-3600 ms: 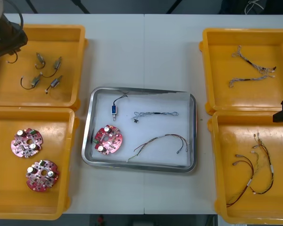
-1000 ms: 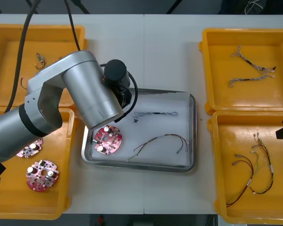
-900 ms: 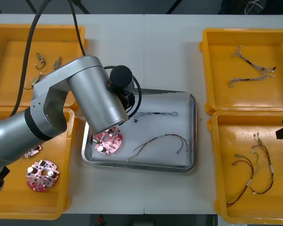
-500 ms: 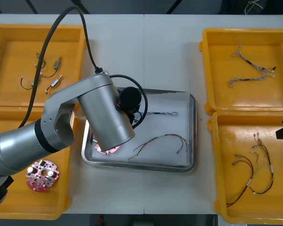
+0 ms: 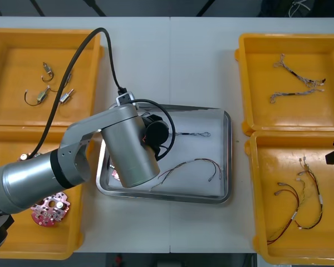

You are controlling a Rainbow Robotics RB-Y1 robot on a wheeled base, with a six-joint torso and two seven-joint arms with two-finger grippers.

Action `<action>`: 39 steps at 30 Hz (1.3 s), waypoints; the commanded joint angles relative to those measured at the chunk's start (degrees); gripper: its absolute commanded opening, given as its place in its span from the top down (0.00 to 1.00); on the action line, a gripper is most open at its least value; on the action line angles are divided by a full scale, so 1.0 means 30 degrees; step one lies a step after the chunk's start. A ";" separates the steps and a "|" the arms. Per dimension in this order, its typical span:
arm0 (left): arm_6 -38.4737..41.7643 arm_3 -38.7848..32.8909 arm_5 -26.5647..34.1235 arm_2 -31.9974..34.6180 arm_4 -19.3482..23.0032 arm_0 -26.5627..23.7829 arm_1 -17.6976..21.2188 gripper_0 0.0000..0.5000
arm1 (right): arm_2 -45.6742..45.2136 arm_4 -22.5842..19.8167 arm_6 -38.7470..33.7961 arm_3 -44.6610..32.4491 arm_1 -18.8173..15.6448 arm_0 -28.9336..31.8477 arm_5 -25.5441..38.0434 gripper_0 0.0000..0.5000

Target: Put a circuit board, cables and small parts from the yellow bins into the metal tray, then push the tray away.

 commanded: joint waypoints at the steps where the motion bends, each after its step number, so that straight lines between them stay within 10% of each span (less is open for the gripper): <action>1: 0.0253 -0.0110 -0.0221 -0.0257 -0.0402 0.0163 -0.0526 1.00 | -0.0516 -0.0118 0.0146 -0.0505 -0.0668 0.0234 -0.0012 0.00; 7: 0.0253 -0.0139 -0.0191 -0.0345 -0.0402 0.0163 -0.0526 0.88 | -0.0516 -0.0118 0.0146 -0.0505 -0.0668 0.0234 -0.0012 0.00; 13: 0.0341 -0.0139 -0.0191 -0.0550 -0.0490 0.0163 -0.0526 0.56 | -0.0516 -0.0118 0.0146 -0.0505 -0.0668 0.0234 -0.0012 0.00; 19: 0.0488 -0.0257 -0.0016 -0.0550 -0.0519 0.0105 -0.0526 0.00 | -0.0516 -0.0118 0.0146 -0.0505 -0.0668 0.0234 -0.0012 0.00; 28: 0.0341 -0.2337 0.2152 0.0212 0.0067 -0.0393 -0.0174 0.00 | -0.0516 -0.0118 0.0146 -0.0505 -0.0668 0.0234 -0.0012 0.00; 39: 0.0019 -0.6643 0.6488 0.3845 0.4959 -0.2122 0.1789 0.00 | -0.0135 -0.0206 0.0175 -0.0417 -0.0346 0.0380 -0.0187 0.00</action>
